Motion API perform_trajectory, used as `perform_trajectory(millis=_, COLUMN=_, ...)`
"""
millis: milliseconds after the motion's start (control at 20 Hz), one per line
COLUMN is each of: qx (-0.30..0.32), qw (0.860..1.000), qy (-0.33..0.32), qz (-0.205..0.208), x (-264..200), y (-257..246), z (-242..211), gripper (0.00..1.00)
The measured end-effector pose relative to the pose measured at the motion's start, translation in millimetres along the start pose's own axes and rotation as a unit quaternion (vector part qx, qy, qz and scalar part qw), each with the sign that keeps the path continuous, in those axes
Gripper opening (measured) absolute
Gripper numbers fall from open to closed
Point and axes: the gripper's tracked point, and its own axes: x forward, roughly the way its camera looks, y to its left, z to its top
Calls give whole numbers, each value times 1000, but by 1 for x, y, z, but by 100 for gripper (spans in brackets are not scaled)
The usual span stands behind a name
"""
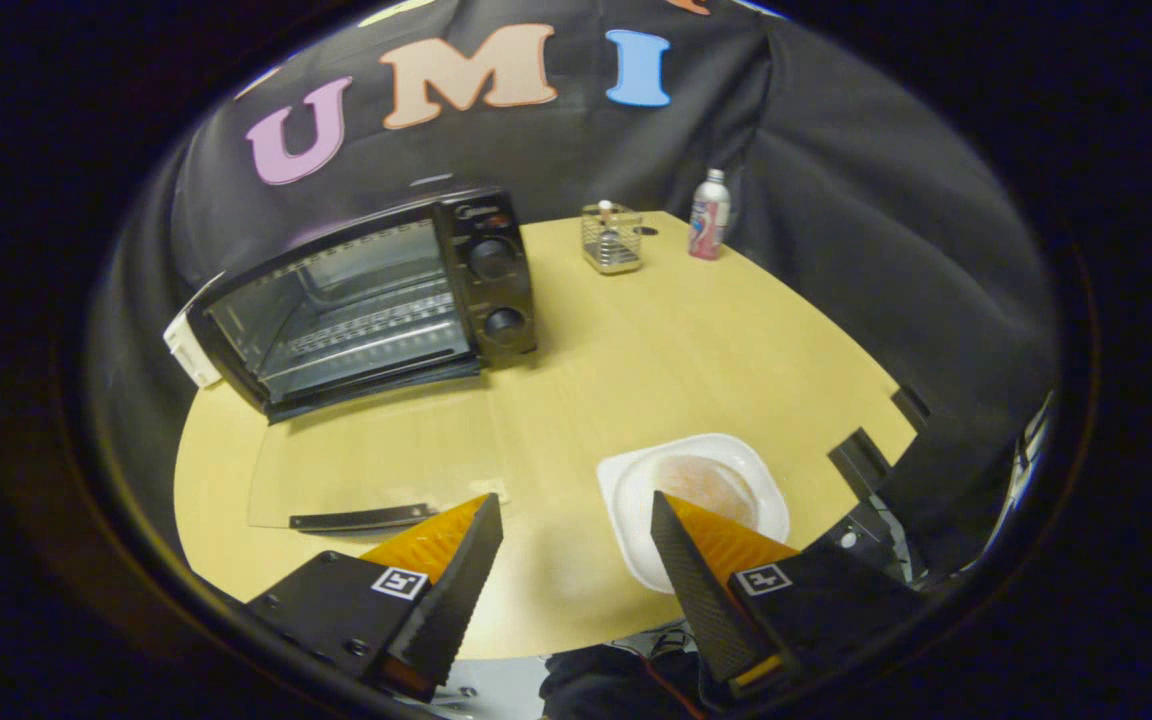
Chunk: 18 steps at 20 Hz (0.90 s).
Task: Open the toaster oven, put the food inside, and close the toaster oven door.
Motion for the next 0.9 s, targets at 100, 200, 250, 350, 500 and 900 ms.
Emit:
perform_trajectory(millis=100, qx=5, qw=1000, qy=9, qz=-16, x=2, y=-25, z=-6, gripper=95)
perform_trajectory(millis=200, qx=5, qw=999, qy=15, qz=-29, x=8, y=-47, z=-11, gripper=95)
perform_trajectory(millis=250, qx=4, qw=999, qy=16, qz=-32, x=10, y=-56, z=-12, gripper=95)
perform_trajectory(millis=350, qx=-4, qw=999, qy=21, qz=-31, x=19, y=-71, z=-14, gripper=96)
perform_trajectory(millis=500, qx=-22, qw=999, qy=41, qz=-22, x=34, y=-86, z=-23, gripper=96)
perform_trajectory(millis=900, qx=-20, qw=997, qy=73, qz=29, x=56, y=-87, z=-38, gripper=96)
